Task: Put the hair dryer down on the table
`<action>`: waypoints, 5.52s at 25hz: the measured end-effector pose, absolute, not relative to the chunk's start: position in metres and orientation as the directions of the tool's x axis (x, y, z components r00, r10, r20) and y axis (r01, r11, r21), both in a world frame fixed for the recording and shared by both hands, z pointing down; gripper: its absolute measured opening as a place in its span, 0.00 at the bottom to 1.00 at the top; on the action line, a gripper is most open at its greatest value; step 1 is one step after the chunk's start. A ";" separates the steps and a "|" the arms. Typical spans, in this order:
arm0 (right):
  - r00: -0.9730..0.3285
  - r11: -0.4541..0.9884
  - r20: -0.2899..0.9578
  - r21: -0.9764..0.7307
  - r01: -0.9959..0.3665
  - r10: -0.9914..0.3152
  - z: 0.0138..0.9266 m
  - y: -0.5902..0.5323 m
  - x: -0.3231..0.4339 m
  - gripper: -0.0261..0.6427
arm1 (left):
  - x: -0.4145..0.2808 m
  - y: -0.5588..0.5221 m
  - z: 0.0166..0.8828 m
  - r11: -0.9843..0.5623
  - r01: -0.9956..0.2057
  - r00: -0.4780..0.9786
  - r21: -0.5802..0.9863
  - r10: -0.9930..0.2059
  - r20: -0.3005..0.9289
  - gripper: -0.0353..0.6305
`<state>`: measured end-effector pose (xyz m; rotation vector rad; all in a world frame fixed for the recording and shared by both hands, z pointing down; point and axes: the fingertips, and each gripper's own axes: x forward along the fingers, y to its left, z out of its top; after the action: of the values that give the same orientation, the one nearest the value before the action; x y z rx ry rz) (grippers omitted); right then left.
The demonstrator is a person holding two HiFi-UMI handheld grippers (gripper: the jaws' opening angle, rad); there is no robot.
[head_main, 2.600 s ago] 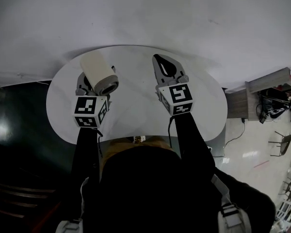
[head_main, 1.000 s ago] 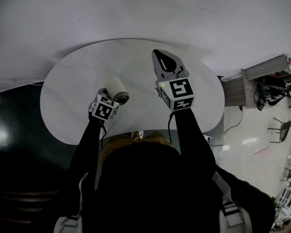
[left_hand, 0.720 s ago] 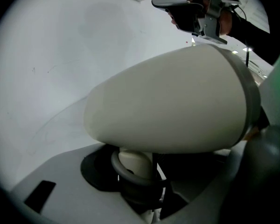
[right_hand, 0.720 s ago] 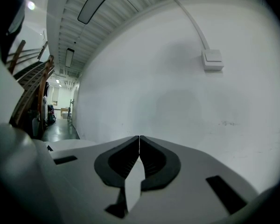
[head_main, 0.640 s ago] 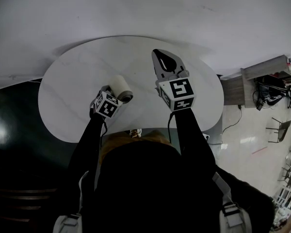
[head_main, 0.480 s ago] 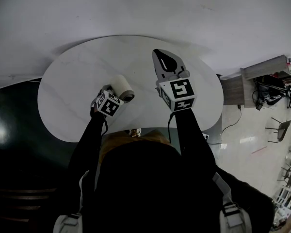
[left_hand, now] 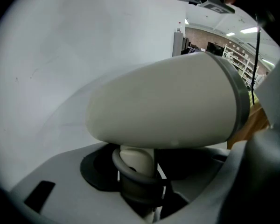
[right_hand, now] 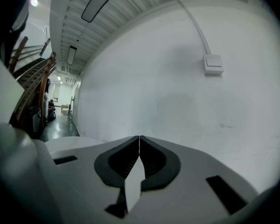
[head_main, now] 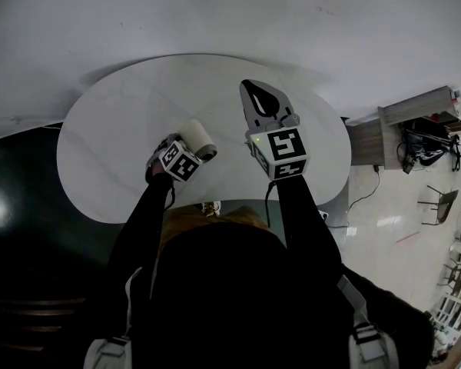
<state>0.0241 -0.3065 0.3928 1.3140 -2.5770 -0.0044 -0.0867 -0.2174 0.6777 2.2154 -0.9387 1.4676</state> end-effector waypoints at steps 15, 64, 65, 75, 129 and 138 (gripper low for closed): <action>-0.555 0.590 0.232 0.120 -0.798 -0.799 0.393 -0.296 0.028 0.08 | -0.078 -0.208 0.695 -0.791 -0.610 0.237 -0.047 -0.239 0.942 0.42; -0.584 0.611 0.221 0.075 -0.788 -0.781 0.402 -0.297 0.017 0.08 | -0.080 -0.195 0.691 -0.786 -0.615 0.323 0.067 -0.174 0.930 0.56; -0.586 0.612 0.220 0.074 -0.787 -0.780 0.402 -0.297 0.016 0.08 | -0.081 -0.196 0.688 -0.783 -0.618 0.326 0.064 -0.181 0.928 0.56; -0.617 0.636 0.189 0.060 -0.770 -0.764 0.392 -0.294 0.001 0.08 | -0.094 -0.212 0.645 -0.767 -0.642 0.337 0.004 -0.277 0.900 0.56; -0.623 0.624 0.033 0.073 -0.778 -0.782 0.355 -0.280 -0.015 0.08 | -0.151 -0.255 0.344 -0.189 -0.964 0.188 -0.186 -0.982 0.023 0.08; -0.619 0.615 0.020 0.135 -0.777 -0.785 0.349 -0.278 -0.014 0.08 | -0.146 -0.260 0.336 -0.207 -0.958 0.207 -0.198 -0.978 0.021 0.08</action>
<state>-0.0135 -0.2777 0.3491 1.3338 -2.7537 -0.1726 -0.1458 -0.2605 0.3357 2.5462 -2.0592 0.2330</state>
